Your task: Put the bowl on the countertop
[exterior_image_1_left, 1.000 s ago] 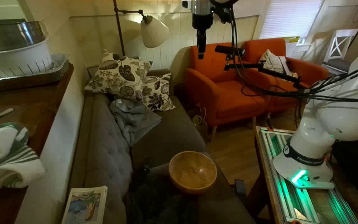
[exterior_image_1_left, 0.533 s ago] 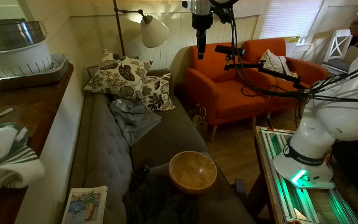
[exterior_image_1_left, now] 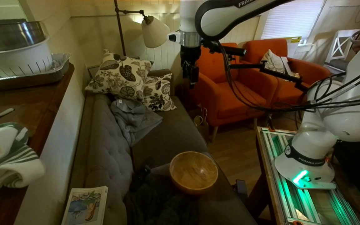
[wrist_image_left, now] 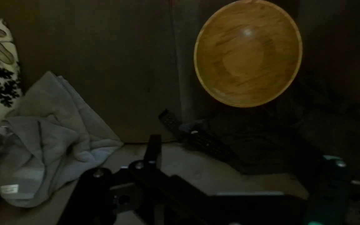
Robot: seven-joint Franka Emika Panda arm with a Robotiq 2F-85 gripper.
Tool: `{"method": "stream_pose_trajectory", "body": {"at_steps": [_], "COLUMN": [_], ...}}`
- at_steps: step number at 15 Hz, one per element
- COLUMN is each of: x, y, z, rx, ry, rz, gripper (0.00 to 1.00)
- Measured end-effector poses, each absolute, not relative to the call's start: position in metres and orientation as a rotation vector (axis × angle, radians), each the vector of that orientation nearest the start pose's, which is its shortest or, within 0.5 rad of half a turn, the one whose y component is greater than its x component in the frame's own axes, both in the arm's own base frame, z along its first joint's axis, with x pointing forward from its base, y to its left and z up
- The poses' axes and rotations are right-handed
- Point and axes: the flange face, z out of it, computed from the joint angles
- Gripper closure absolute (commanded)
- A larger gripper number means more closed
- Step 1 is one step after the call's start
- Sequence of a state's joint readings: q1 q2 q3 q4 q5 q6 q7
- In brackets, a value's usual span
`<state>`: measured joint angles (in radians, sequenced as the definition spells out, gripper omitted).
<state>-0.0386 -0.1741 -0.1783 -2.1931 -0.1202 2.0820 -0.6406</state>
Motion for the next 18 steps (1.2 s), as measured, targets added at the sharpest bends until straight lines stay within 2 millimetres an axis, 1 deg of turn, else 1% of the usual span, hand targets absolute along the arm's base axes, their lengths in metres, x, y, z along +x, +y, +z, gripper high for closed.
{"method": "stream_pose_trajectory", "body": {"at_steps": [3, 5, 7, 8, 9, 10, 14, 17, 18], "x": [0.482, 0.473, 0.461, 0.455, 0.452, 0.453, 0.458, 0.458, 0.458], "y": [-0.115, -0.12, -0.126, -0.129, -0.132, -0.132, -0.13, -0.13, -0.129], "z": [0.416, 0.38, 0.339, 0.317, 0.303, 0.3, 0.312, 0.313, 0.31], "rx": [-3.04, -2.96, -2.866, -2.81, -2.795, -2.795, -2.81, -2.81, -2.805], "ry": [-1.017, -1.175, -1.322, -1.385, -1.387, -1.382, -1.393, -1.393, -1.393], "rz": [0.016, 0.068, 0.124, 0.159, 0.186, 0.192, 0.16, 0.159, 0.169], "gripper": [0.0, 0.0, 0.0, 0.0, 0.0, 0.0, 0.0, 0.0, 0.0]}}
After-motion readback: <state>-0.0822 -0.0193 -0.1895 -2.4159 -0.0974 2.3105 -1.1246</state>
